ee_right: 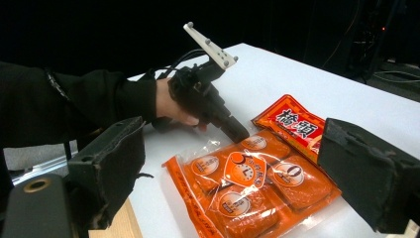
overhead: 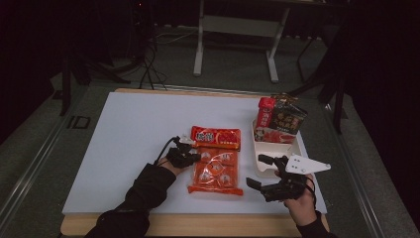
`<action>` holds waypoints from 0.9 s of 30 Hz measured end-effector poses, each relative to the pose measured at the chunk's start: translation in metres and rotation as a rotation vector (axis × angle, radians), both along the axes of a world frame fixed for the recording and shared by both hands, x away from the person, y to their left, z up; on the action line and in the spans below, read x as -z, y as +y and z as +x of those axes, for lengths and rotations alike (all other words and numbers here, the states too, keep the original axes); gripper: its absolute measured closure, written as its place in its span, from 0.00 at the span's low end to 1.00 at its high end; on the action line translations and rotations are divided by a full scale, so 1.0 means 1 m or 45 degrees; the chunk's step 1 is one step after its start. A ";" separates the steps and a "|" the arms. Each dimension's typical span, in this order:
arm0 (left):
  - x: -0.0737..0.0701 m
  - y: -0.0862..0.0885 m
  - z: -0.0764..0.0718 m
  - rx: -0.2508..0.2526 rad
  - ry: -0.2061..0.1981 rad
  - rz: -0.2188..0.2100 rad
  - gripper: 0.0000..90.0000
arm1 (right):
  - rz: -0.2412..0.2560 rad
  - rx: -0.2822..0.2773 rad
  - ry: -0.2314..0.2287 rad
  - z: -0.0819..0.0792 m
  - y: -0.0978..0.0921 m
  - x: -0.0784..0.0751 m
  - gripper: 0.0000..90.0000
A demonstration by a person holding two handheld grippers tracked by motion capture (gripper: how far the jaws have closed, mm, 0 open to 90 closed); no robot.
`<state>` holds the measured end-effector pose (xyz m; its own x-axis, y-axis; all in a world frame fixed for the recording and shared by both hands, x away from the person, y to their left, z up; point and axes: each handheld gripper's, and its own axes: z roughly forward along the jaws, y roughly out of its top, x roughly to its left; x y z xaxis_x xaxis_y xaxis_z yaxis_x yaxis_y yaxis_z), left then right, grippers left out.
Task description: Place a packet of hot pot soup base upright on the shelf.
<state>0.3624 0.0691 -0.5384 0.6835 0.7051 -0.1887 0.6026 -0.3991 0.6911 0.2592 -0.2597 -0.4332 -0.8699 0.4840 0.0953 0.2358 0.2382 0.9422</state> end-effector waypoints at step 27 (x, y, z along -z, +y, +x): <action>-0.004 -0.027 0.051 -0.063 -0.021 0.003 1.00 | 0.005 -0.003 0.002 0.002 -0.003 0.002 0.12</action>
<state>0.4134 0.0419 -0.5341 0.6509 0.7385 -0.1760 0.6099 -0.3706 0.7005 0.2608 -0.2628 -0.4350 -0.8708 0.4817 0.0986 0.2366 0.2348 0.9428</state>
